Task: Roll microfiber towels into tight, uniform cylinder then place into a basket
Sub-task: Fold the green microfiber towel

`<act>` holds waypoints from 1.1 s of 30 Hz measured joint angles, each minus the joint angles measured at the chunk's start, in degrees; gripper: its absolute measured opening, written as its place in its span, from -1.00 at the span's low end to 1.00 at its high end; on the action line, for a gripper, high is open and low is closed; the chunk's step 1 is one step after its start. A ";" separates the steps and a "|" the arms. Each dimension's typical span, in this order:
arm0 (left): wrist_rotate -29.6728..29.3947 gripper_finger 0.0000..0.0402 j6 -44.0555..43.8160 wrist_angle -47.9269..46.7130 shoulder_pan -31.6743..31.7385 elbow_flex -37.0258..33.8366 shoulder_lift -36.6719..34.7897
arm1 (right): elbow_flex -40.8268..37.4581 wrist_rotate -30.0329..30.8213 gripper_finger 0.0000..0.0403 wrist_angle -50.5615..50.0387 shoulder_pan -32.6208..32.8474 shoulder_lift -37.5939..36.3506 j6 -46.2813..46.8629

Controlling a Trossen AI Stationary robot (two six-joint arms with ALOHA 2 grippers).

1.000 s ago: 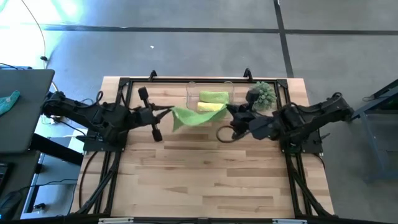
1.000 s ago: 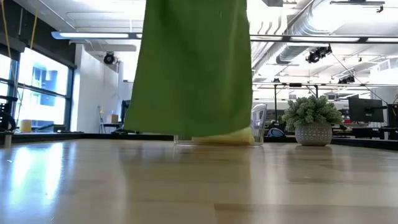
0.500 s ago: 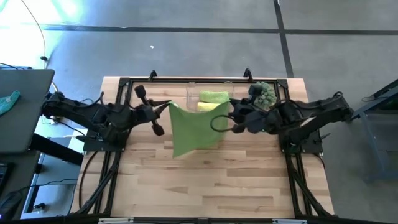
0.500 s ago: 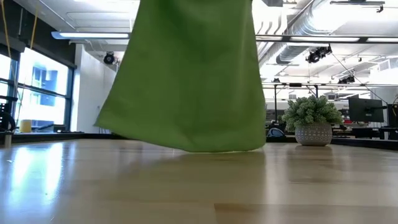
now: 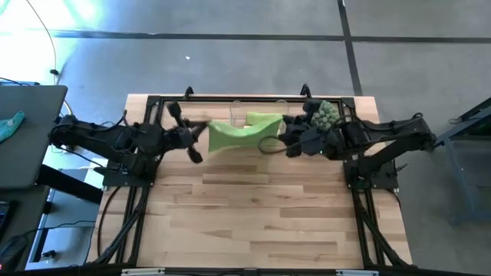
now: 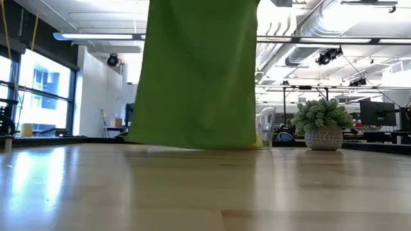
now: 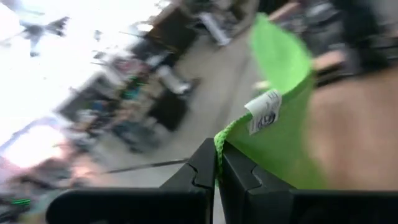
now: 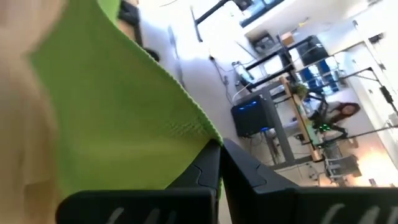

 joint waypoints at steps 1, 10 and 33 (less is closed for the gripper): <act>1.74 -1.00 -3.26 -2.66 -0.50 0.00 0.00 | 0.00 -0.46 -1.00 -1.90 0.80 0.00 1.82; 16.67 -1.00 -38.37 -14.11 -11.64 -4.34 7.39 | -11.31 -21.54 -1.00 -5.64 11.12 0.15 34.81; 29.07 -1.00 -69.69 12.75 -29.79 -5.20 34.83 | -46.51 -42.48 -1.00 45.75 21.57 0.19 65.60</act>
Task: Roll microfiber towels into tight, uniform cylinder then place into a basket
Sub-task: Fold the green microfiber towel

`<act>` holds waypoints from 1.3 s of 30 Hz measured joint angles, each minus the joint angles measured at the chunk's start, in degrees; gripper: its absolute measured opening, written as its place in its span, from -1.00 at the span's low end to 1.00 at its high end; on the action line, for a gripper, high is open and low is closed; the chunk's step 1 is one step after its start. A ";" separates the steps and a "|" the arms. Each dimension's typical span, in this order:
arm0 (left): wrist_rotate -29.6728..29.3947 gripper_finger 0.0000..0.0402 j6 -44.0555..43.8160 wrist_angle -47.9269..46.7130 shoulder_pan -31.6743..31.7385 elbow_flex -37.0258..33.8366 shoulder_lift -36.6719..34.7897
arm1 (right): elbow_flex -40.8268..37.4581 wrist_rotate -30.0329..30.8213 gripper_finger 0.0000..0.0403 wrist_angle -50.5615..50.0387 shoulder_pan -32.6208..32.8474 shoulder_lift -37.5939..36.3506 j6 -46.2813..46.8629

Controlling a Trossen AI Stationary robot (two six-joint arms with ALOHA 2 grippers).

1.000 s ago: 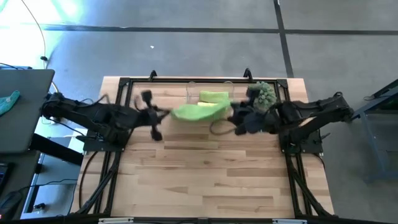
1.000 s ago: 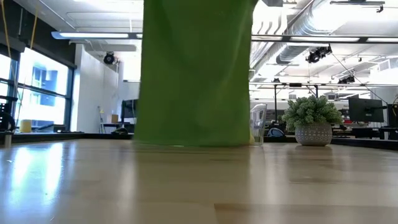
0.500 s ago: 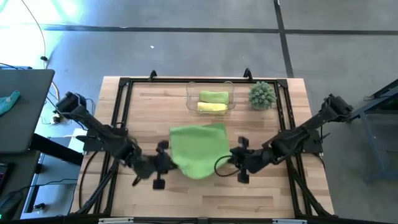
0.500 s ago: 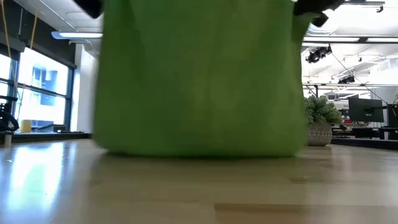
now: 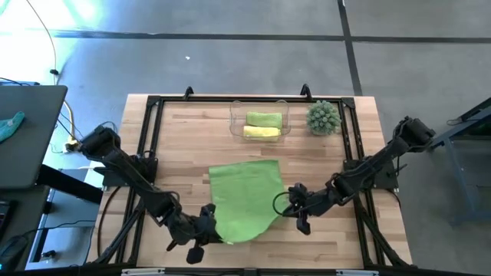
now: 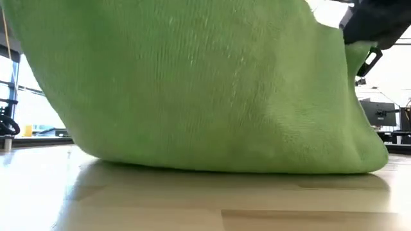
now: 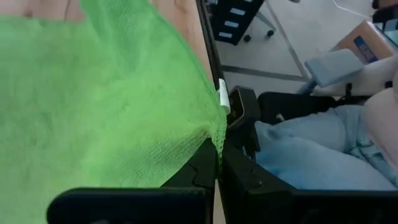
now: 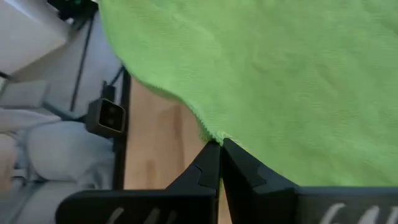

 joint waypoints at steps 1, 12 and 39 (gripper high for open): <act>0.22 -1.00 -0.54 0.10 0.00 0.00 0.13 | 0.00 -0.70 -1.00 0.76 -0.01 0.14 0.00; -1.26 -1.00 -4.68 -4.51 0.02 0.02 0.10 | -0.02 -6.94 -1.00 5.71 -1.33 7.06 -4.79; -14.38 -1.00 -8.16 -37.30 13.95 0.02 0.08 | 0.00 -4.61 -1.00 -6.31 -24.66 6.48 -21.99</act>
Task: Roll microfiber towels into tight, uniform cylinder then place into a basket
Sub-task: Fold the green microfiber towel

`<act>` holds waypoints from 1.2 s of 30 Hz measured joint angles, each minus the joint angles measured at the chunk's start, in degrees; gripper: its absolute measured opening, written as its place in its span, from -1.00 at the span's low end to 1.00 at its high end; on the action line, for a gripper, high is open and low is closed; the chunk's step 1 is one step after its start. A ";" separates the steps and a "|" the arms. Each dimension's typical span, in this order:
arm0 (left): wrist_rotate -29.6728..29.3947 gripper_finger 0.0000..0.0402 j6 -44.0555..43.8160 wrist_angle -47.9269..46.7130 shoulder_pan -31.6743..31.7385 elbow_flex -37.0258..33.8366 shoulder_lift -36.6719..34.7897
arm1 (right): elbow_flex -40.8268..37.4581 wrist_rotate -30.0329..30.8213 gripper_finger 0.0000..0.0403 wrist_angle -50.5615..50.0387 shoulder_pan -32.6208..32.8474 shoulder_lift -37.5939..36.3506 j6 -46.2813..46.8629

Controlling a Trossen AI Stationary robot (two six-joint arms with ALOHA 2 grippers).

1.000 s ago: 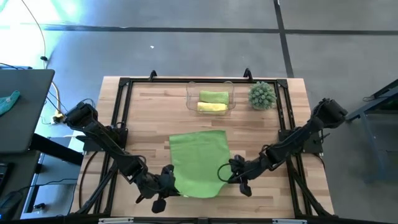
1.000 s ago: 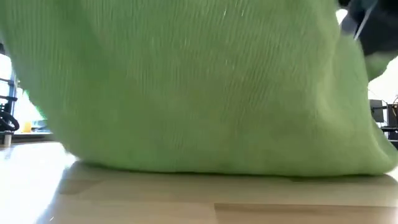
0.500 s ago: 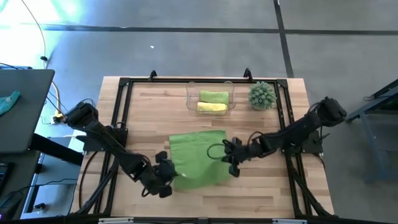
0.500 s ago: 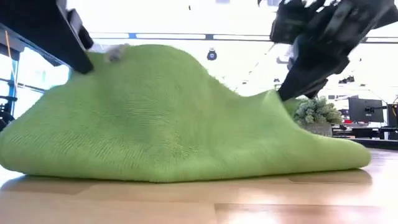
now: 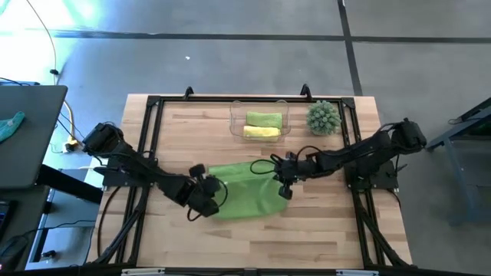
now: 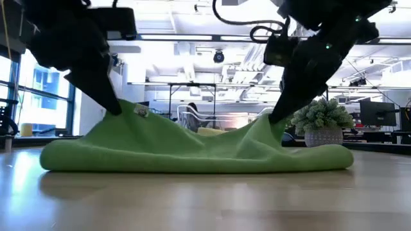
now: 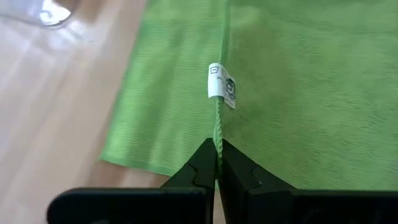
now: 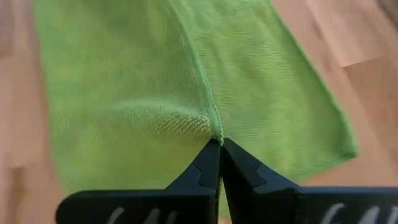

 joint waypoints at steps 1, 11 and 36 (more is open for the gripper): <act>-0.13 -1.00 0.46 -0.39 0.66 0.00 0.00 | 0.00 0.00 -1.00 -0.33 -0.65 0.00 -1.20; 0.00 -1.00 4.50 -1.47 5.81 0.00 0.00 | 6.11 1.12 -1.00 -10.97 -6.55 0.14 -13.81; -0.56 -1.00 2.53 -7.48 8.42 -0.05 1.19 | 8.83 6.14 -1.00 -10.01 -8.05 7.23 -23.33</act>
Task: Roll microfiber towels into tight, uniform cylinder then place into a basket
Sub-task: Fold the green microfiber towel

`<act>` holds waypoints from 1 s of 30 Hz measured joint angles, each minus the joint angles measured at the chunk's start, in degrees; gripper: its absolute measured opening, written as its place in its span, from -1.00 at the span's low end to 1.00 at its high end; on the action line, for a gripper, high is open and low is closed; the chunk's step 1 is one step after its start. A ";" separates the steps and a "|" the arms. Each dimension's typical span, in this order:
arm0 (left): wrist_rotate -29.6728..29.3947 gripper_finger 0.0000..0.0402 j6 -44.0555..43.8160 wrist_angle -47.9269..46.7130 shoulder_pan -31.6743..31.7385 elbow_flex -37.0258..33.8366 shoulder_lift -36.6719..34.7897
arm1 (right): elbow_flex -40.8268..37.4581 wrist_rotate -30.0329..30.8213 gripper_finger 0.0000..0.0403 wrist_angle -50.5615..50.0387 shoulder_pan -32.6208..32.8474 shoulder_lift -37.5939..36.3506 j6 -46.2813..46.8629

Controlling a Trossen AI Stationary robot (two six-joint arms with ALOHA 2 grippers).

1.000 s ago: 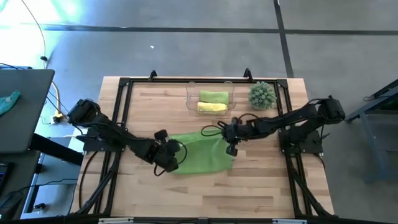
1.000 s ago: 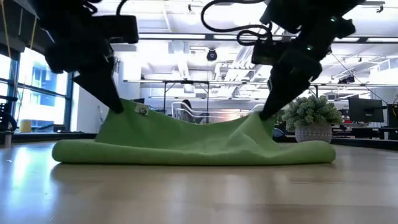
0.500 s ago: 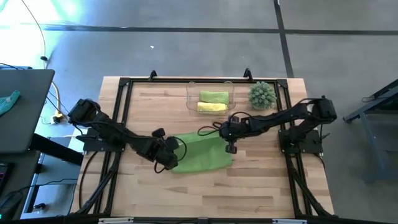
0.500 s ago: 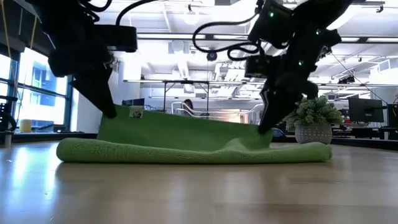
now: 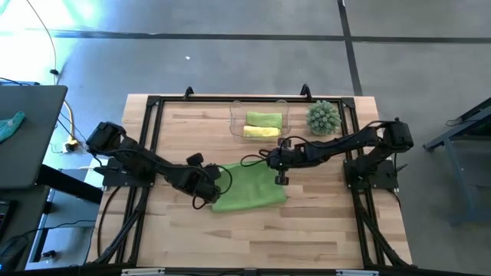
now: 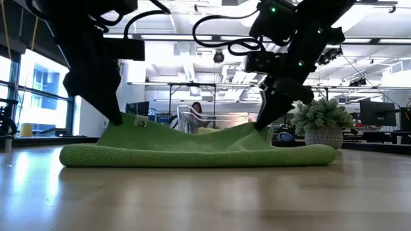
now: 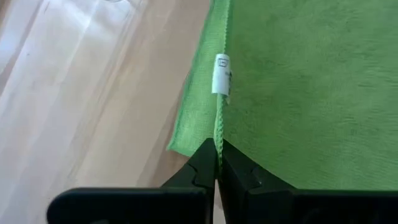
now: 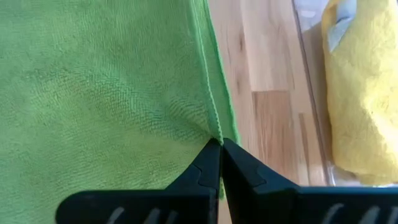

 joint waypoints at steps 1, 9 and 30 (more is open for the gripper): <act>-0.31 -1.00 0.00 0.06 0.27 0.00 0.29 | 0.15 0.00 -1.00 -0.03 0.02 0.00 0.30; -2.22 -1.00 0.71 1.01 1.59 0.02 4.74 | 0.15 -0.52 -1.00 -4.15 0.02 -0.02 7.04; -1.73 -1.00 1.95 2.47 1.81 0.05 5.76 | 4.15 2.95 -0.31 -11.96 0.17 -0.55 7.17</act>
